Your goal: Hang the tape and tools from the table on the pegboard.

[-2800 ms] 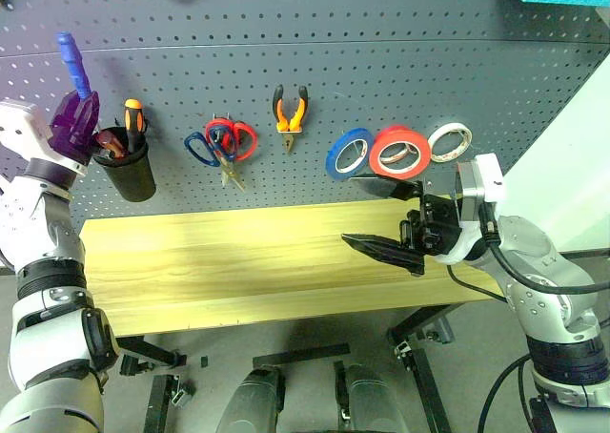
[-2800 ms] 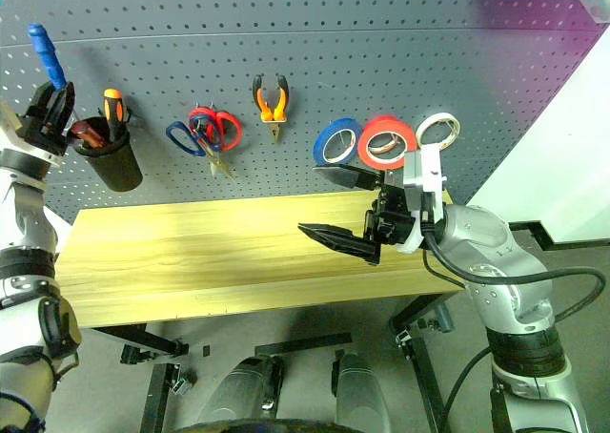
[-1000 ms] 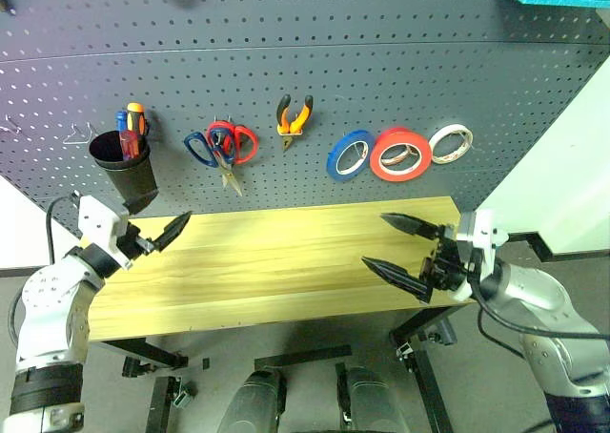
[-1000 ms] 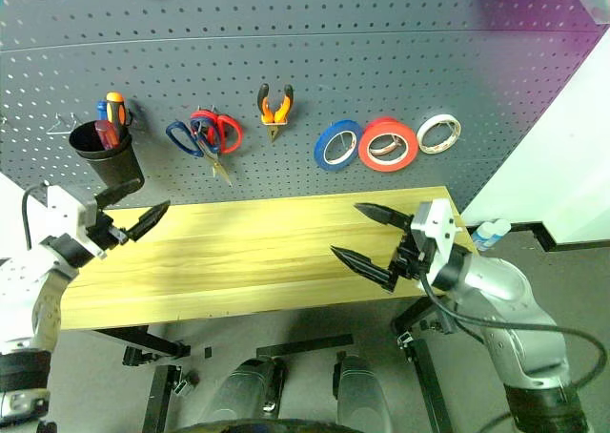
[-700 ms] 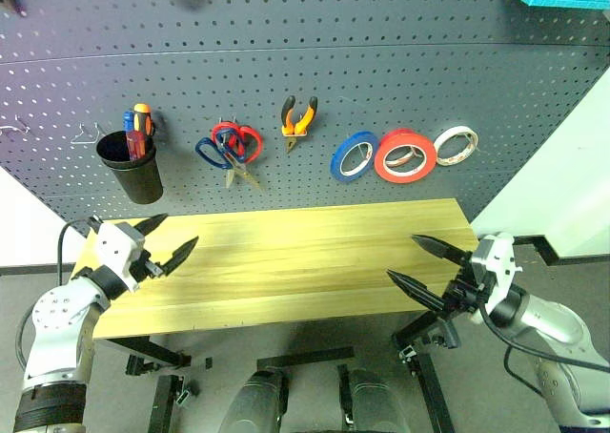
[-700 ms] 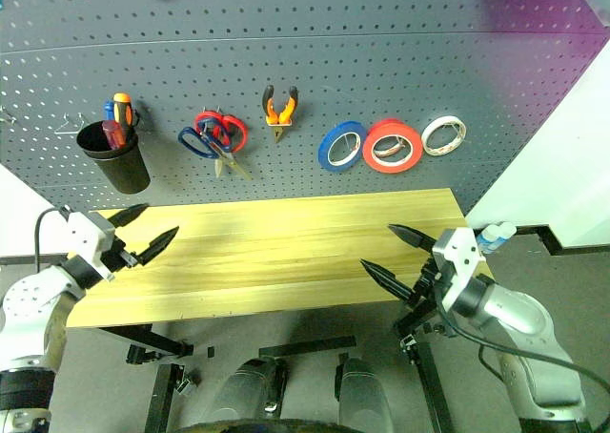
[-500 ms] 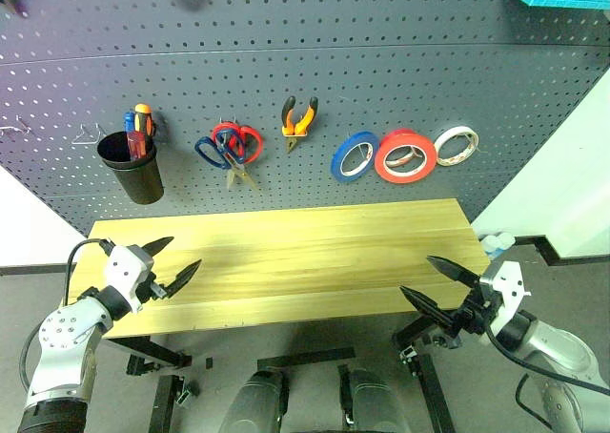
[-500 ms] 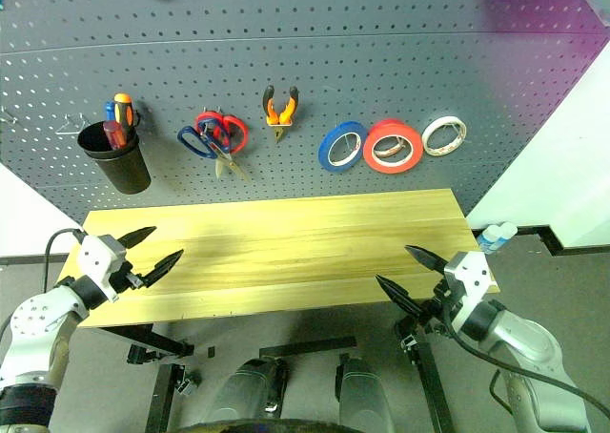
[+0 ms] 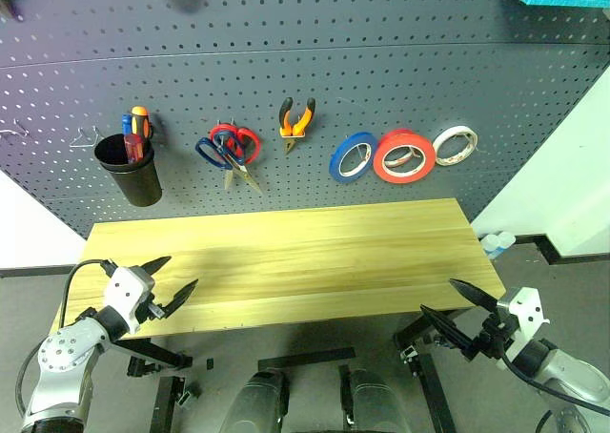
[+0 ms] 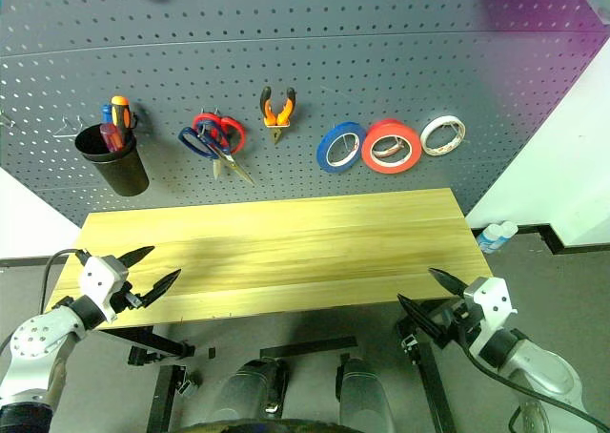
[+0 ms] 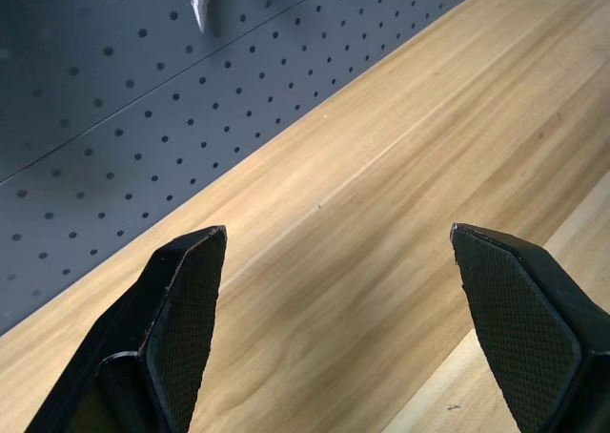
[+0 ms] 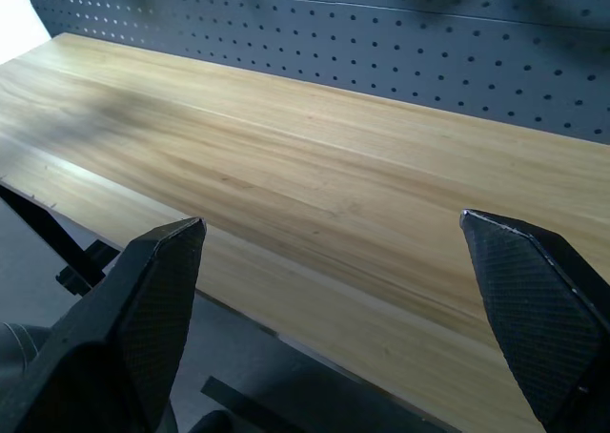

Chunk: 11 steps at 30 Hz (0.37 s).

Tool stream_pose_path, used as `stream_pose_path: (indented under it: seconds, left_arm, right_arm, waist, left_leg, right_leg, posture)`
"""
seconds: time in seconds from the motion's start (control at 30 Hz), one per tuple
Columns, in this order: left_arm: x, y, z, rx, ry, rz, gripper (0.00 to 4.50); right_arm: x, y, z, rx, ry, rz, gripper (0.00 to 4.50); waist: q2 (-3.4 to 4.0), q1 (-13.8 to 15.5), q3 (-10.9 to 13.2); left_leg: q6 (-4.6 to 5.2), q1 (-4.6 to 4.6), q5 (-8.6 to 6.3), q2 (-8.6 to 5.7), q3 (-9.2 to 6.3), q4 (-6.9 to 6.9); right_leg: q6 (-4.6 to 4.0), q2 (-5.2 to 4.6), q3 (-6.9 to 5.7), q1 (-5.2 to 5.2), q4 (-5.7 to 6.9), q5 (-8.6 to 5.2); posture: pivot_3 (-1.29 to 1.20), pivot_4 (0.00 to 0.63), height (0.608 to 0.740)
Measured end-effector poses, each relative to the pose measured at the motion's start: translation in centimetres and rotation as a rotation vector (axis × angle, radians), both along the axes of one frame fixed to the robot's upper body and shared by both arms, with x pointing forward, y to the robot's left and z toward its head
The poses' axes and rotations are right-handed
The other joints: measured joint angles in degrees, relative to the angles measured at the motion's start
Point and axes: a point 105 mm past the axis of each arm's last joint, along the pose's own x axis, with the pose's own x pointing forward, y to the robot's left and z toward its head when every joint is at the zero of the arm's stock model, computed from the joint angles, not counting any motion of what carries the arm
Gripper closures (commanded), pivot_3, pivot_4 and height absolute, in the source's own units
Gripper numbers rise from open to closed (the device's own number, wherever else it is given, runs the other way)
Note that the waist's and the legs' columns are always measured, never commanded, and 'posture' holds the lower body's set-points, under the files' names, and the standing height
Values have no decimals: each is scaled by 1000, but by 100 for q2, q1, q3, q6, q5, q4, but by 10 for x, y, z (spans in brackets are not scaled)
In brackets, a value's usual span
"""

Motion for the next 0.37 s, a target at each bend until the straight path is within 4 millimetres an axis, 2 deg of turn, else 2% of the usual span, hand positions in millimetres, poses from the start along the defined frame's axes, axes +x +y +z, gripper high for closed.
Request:
stream_pose_path:
  seconds: [0.13,0.37]
  left_arm:
    - [-2,1,-8,-12,24,18,572]
    - [-5,0,-18,-17,51,22,572]
  right_arm:
    - [-5,-13,-20,-26,41,-27,0]
    - [-7,-21,-29,-54,38,-33,0]
  waist:
    - [8,-1,-5]
    - [18,-3,-11]
  left_leg:
    - [0,2,0,0,1,-4]
    - [0,7,0,1,1,-7]
  right_leg:
    - [1,0,0,3,-6,-1]
    - [17,0,0,5,-6,-11]
  posture:
    - [-19,125,740]
    - [-23,124,740]
